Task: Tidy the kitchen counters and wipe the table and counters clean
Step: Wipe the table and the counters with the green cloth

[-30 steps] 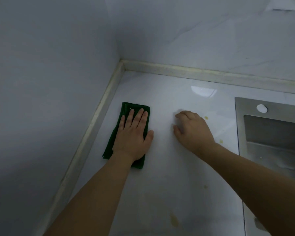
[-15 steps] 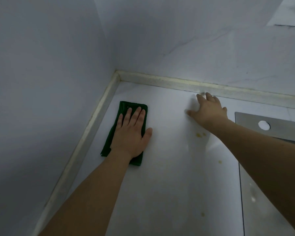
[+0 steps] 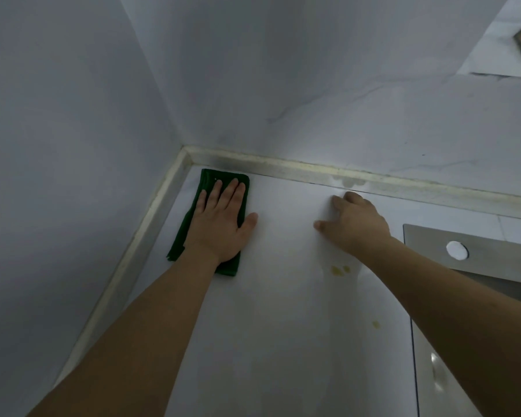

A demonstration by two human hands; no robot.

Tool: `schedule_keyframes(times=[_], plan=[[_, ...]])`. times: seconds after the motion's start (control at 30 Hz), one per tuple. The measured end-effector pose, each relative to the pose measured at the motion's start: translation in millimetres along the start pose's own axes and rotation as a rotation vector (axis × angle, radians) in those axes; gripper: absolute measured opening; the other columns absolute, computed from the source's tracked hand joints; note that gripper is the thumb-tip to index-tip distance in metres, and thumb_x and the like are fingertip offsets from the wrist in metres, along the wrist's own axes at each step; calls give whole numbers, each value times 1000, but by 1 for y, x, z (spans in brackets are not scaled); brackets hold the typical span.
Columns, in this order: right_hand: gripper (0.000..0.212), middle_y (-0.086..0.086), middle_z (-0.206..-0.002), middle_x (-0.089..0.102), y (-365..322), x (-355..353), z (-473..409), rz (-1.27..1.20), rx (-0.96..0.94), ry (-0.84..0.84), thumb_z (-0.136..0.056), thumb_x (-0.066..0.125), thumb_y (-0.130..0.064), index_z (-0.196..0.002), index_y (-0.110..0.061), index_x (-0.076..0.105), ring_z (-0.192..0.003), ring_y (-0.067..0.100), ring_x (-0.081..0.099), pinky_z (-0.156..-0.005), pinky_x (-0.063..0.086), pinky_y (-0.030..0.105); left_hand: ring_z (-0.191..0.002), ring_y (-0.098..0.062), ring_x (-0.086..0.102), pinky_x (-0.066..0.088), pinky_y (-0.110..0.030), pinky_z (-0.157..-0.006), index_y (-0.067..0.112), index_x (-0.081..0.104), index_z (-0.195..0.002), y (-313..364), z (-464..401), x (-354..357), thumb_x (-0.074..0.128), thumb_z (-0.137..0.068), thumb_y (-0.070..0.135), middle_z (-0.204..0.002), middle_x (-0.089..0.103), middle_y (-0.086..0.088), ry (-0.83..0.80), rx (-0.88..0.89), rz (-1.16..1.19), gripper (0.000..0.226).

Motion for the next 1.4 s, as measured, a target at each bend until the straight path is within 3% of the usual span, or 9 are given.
schedule_keyframes(times=[0.3, 0.47, 0.63, 1.03, 1.4], plan=[[68, 4, -155, 23, 6, 3, -1, -24, -66, 14, -90, 51, -55, -146, -22, 32, -140, 26, 22, -113, 25, 41, -148, -16, -6, -5, -40, -120, 23, 0, -154, -1, -27, -1, 3, -88, 63, -162, -2, 6, 4, -6, -7, 77], [49, 11, -153, 30, 37, -8, 21, -80, -120, 249, -101, 29, -33, -144, -9, 37, -141, 27, 24, -116, 14, 37, -148, -16, -5, -6, -39, -120, 23, 1, -155, -3, -25, -3, 3, -87, 64, -162, -1, 6, 10, -13, -16, 79], [55, 10, -160, 10, 75, 15, 29, 2, -60, 237, -103, 13, -34, -152, -10, 18, -148, 25, 5, -119, -4, 39, -148, -17, -4, -7, -38, -119, 21, 2, -155, 7, -25, -6, 6, -87, 65, -162, 0, 5, -5, -11, -19, 81], [63, 12, -158, 19, 75, 20, 27, 17, -60, 318, -96, 11, -35, -150, -7, 25, -147, 27, 12, -120, 1, 38, -148, -17, -6, -9, -38, -119, 22, 0, -154, 46, -21, 2, 2, -87, 64, -162, -2, 6, 2, 32, -31, 80], [52, 11, -159, 16, 78, 17, 27, 6, -60, 315, -103, 21, -29, -150, -8, 23, -147, 26, 10, -120, 0, 38, -148, -19, -4, -6, -39, -120, 20, 2, -155, 49, -10, 4, 3, -88, 62, -162, 0, 4, -8, 31, -39, 79]])
Point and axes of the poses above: each hand's wrist, its own z-axis away from the middle knuckle, its own x-axis out of the palm, y = z × x, the point moved 8 cm from there along -z, towards the middle knuckle
